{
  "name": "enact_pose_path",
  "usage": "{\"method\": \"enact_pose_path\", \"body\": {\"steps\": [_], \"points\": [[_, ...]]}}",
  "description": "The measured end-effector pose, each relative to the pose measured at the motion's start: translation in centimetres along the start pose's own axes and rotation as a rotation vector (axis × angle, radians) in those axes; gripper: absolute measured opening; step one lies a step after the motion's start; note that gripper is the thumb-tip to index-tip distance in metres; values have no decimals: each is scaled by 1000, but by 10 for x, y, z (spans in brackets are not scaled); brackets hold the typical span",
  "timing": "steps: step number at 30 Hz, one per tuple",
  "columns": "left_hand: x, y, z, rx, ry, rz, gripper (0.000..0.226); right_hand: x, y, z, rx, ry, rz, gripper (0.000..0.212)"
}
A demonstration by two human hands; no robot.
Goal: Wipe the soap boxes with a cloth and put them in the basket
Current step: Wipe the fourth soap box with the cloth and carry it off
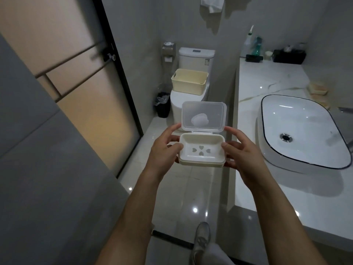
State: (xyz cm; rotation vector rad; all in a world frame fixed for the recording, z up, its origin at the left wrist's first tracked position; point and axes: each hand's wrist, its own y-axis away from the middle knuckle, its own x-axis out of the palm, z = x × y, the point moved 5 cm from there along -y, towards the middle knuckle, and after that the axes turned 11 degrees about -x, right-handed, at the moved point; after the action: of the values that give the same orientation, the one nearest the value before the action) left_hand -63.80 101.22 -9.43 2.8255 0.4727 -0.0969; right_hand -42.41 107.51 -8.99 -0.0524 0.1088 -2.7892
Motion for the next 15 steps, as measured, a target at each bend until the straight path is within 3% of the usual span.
{"method": "enact_pose_path", "body": {"steps": [15], "points": [[-11, -218, -40, -61, -18, -77, 60, 5, -229, -45, 39, 8, 15, 46]]}}
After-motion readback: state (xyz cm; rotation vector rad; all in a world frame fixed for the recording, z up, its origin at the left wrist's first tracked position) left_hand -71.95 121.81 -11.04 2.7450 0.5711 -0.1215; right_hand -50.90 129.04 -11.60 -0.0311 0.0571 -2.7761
